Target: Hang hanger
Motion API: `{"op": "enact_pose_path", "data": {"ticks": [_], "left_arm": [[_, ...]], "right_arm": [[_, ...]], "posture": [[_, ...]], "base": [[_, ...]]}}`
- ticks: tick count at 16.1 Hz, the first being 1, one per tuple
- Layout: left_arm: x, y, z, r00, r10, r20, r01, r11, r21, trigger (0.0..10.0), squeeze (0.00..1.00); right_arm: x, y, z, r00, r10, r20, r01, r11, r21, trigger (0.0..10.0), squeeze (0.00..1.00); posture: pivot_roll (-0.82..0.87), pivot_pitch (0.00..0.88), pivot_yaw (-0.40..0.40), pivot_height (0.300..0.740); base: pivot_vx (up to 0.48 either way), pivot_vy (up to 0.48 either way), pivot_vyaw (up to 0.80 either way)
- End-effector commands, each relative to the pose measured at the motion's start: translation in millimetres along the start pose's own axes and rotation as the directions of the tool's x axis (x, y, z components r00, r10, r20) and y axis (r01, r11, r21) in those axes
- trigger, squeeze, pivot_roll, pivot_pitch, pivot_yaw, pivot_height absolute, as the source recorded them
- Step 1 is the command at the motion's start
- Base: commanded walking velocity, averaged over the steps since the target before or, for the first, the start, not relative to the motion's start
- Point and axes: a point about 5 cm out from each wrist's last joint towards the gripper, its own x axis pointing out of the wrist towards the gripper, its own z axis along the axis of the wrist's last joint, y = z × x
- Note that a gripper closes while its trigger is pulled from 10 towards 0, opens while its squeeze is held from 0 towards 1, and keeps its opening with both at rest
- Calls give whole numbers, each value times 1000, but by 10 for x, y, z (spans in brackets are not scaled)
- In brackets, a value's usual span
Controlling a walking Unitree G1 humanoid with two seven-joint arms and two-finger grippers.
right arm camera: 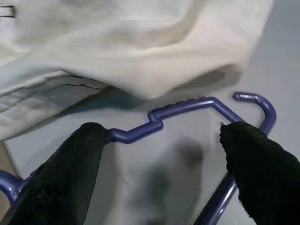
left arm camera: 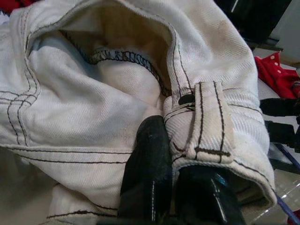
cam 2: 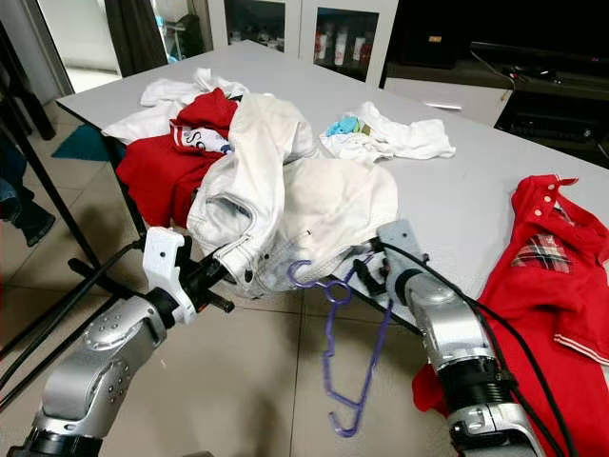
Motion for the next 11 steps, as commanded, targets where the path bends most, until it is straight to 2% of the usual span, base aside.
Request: {"op": "enact_pose_path", "data": {"ticks": [1, 5, 8, 11], "left_arm": [[34, -18, 19, 1000, -8, 9, 8, 1000, 7, 10000, 0], [47, -42, 17, 1000, -18, 9, 18, 1000, 7, 10000, 0], [47, -41, 19, 1000, -15, 11, 15, 1000, 7, 10000, 0], [36, -44, 20, 1000, -12, 12, 12, 1000, 7, 10000, 0]], "right_arm": [[-6, -100, -72, 998, -40, -41, 42, 999, 29, 10000, 0], [19, -211, -28, 994, -103, -29, 103, 995, -4, 10000, 0], [46, -311, -1, 980, -200, 0, 200, 980, -27, 10000, 0], [-11, -362, 259, 961, -234, 146, 234, 972, 20, 10000, 0]], "posture": [[-18, 0, -44, 740], [-17, 0, -44, 740], [-10, 0, -46, 740], [-6, 0, -46, 740]], "base": [[0, 0, 0], [0, 0, 0], [0, 0, 0], [0, 0, 0]]}}
